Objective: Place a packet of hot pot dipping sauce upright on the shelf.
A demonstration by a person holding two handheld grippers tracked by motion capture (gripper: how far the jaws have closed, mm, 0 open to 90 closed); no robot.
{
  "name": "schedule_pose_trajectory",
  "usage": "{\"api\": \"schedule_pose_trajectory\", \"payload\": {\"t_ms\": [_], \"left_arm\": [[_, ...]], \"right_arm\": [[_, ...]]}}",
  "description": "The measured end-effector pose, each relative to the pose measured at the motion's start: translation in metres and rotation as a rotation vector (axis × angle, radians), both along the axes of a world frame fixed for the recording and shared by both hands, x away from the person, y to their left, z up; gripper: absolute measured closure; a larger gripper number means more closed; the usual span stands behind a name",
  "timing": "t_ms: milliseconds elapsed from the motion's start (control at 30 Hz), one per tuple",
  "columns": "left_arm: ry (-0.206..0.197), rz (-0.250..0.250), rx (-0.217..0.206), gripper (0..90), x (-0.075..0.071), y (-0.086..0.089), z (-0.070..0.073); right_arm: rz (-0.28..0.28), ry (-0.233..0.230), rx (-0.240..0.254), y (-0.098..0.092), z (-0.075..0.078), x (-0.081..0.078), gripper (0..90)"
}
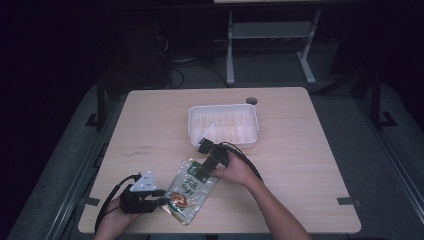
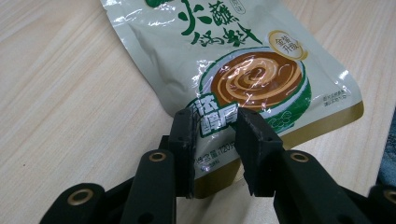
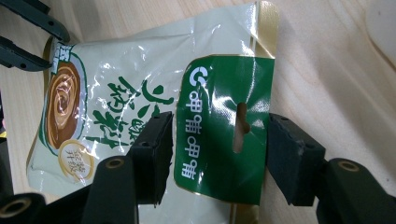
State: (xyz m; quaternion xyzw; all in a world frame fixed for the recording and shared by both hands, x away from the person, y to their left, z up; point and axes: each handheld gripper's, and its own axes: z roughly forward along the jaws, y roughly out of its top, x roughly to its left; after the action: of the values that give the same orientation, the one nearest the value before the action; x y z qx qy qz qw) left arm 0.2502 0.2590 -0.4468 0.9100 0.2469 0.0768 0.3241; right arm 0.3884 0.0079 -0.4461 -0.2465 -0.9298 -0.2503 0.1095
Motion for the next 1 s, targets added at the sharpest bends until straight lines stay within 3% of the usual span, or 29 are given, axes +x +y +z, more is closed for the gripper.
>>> {"api": "schedule_pose_trajectory", "payload": {"t_ms": [300, 500, 767, 833, 1000], "left_arm": [[0.005, 0.003, 0.0, 67.8, 0.001, -0.001, -0.001], [0.007, 0.002, 0.001, 67.6, 0.001, -0.001, -0.001], [0.01, 0.003, 0.001, 67.5, 0.001, -0.001, -0.001], [0.011, 0.001, 0.001, 67.4, 0.001, -0.001, -0.001], [0.01, 0.003, -0.001, 67.3, 0.001, -0.001, -0.001]], "right_arm": [[-0.001, -0.013, 0.055, -0.005, 0.016, -0.004, 48.8], [0.04, -0.017, 0.081, -0.001, 0.032, -0.009, 52.9], [0.064, 0.029, 0.09, 0.003, 0.029, -0.008, 60.9], [0.073, 0.066, 0.067, 0.007, 0.023, -0.008, 63.8], [0.093, 0.091, 0.025, 0.016, 0.016, -0.01, 74.1]]}}
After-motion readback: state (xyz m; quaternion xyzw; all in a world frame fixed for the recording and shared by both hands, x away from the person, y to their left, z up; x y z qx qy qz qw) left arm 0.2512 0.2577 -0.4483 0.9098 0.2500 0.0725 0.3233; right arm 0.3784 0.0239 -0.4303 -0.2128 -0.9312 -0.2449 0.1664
